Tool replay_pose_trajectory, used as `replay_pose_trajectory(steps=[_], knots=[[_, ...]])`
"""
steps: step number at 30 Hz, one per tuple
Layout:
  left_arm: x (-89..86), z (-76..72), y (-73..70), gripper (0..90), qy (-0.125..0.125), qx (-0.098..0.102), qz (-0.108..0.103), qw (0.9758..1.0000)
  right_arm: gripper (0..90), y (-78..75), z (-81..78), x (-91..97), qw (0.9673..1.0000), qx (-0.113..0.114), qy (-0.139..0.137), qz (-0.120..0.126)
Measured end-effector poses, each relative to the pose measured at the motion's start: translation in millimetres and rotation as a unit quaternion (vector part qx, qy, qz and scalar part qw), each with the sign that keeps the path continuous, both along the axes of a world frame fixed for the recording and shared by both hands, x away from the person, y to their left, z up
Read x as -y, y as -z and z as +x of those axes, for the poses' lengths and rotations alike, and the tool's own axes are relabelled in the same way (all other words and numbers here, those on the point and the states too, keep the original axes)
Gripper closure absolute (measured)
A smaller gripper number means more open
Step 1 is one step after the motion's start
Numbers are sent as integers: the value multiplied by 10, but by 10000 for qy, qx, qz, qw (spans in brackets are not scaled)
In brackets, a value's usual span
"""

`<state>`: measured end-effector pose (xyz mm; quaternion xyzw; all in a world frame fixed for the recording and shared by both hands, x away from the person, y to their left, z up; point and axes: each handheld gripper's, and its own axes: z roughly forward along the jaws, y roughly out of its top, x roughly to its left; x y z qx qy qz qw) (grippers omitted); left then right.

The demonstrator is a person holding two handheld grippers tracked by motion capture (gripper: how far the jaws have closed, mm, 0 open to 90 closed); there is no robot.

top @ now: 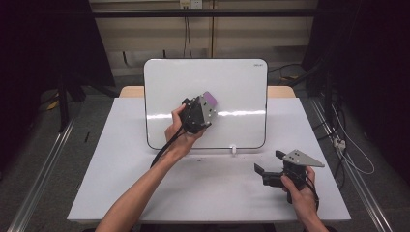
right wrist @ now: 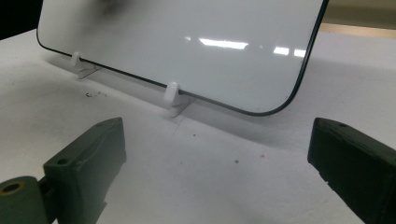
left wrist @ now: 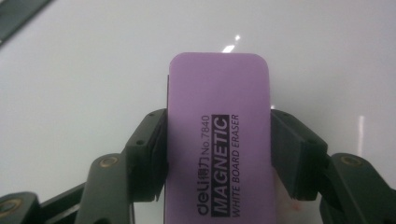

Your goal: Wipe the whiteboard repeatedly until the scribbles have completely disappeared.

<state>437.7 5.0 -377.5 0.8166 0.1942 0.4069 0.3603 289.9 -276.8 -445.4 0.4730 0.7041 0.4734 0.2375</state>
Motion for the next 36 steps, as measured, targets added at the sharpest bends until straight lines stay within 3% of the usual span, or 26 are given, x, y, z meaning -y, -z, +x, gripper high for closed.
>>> replay_pose_trajectory(steps=[2,5,10,18,21,23,26,30,36], knots=[[30,-79,84,414,100,48,120,9999,40,-2,0,5,10000,10,26,38],[47,-143,154,413,171,27,139,9998,40,2,3,8,10000,1,22,29],[26,-121,132,414,213,11,236,9995,41,-1,-3,-5,10000,0,-6,8],[-267,181,-175,414,-208,-38,-179,9996,40,3,0,1,10000,-3,2,6],[-351,230,-212,414,-309,-45,-267,9992,40,2,2,-2,10000,-1,-4,2],[-317,192,-184,413,-320,24,-182,9993,40,3,3,-4,10000,-11,-5,1],[-248,119,-94,413,-235,-38,-168,9996,41,3,0,-11,10000,-13,-1,8],[-152,-41,73,413,-11,-63,-81,9999,40,0,-6,-18,10000,-9,-8,9],[-90,-242,274,412,295,-34,236,9993,41,2,-2,-15,10000,-10,-9,6]])
